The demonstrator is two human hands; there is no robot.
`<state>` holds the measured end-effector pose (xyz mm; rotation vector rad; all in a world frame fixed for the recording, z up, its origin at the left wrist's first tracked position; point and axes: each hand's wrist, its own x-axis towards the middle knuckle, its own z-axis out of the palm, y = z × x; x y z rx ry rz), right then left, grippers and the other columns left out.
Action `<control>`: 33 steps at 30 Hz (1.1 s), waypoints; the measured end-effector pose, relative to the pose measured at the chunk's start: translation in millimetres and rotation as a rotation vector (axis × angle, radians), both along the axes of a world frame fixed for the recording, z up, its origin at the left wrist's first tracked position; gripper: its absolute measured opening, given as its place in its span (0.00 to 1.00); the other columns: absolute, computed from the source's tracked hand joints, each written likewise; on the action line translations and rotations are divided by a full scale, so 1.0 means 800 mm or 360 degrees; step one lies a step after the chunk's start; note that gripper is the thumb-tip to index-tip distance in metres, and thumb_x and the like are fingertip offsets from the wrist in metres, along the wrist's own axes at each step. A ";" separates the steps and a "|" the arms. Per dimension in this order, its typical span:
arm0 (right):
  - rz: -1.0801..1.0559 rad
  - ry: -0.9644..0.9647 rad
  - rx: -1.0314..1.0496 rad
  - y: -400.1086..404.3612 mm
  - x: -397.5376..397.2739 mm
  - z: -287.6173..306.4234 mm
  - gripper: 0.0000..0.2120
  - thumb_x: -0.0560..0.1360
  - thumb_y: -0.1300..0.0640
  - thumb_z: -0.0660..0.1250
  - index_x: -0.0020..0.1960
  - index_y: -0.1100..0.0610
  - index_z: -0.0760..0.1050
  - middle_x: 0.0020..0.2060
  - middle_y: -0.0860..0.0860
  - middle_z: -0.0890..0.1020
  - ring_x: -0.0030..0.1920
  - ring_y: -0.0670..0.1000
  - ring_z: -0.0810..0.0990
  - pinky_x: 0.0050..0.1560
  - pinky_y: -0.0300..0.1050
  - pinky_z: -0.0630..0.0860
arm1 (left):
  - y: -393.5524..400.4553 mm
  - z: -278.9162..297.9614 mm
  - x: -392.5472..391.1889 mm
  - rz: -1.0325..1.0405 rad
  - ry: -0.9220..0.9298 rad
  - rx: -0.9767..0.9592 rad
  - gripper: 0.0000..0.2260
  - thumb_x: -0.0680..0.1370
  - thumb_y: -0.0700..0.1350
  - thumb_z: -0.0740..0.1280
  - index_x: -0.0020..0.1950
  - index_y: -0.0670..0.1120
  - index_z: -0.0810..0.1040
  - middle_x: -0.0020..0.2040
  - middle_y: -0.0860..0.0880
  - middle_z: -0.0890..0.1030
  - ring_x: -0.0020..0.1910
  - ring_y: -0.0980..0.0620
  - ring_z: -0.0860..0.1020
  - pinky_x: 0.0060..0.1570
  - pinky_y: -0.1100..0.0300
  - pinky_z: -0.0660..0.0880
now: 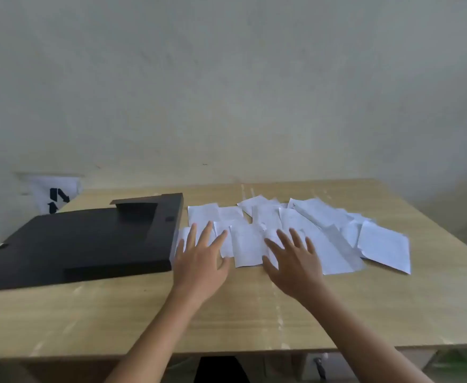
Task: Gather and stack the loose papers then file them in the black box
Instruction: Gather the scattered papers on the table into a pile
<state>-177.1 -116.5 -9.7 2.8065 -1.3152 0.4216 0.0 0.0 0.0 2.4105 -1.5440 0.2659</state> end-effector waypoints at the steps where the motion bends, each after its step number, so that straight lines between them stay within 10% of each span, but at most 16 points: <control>1: -0.0030 0.0003 0.0060 0.000 -0.002 -0.009 0.24 0.76 0.40 0.53 0.68 0.46 0.73 0.71 0.50 0.73 0.74 0.59 0.66 0.71 0.61 0.63 | -0.002 -0.006 0.003 0.0009 0.0080 0.0023 0.26 0.82 0.59 0.57 0.81 0.62 0.60 0.83 0.54 0.55 0.83 0.44 0.50 0.78 0.44 0.58; 14: -0.0021 -0.0058 0.0418 -0.035 0.031 -0.036 0.25 0.81 0.40 0.49 0.77 0.41 0.57 0.80 0.49 0.55 0.80 0.55 0.48 0.78 0.56 0.46 | -0.061 -0.051 0.023 0.0358 0.0451 0.0105 0.26 0.84 0.59 0.50 0.81 0.55 0.60 0.83 0.42 0.54 0.82 0.39 0.49 0.79 0.46 0.49; 20: -0.0335 -0.0293 0.0319 -0.051 0.037 -0.033 0.26 0.80 0.40 0.50 0.76 0.46 0.63 0.79 0.53 0.58 0.79 0.57 0.51 0.78 0.56 0.47 | -0.084 -0.048 0.058 0.0422 0.0428 -0.0099 0.25 0.81 0.58 0.52 0.77 0.53 0.68 0.79 0.48 0.66 0.76 0.42 0.63 0.71 0.46 0.68; 28: -0.0376 -0.0221 0.0398 -0.069 0.058 -0.037 0.26 0.79 0.38 0.52 0.74 0.45 0.65 0.77 0.55 0.61 0.77 0.62 0.53 0.78 0.59 0.46 | -0.130 -0.057 0.060 0.0409 0.0554 0.0097 0.28 0.82 0.62 0.54 0.81 0.55 0.59 0.84 0.44 0.53 0.82 0.37 0.45 0.79 0.40 0.42; 33: -0.0354 -0.0411 0.0356 -0.077 0.074 -0.032 0.26 0.79 0.39 0.53 0.74 0.48 0.67 0.74 0.54 0.66 0.79 0.59 0.52 0.79 0.54 0.42 | -0.146 -0.061 0.044 0.0364 0.0467 0.0024 0.29 0.79 0.64 0.59 0.78 0.55 0.65 0.80 0.44 0.61 0.79 0.36 0.54 0.77 0.39 0.51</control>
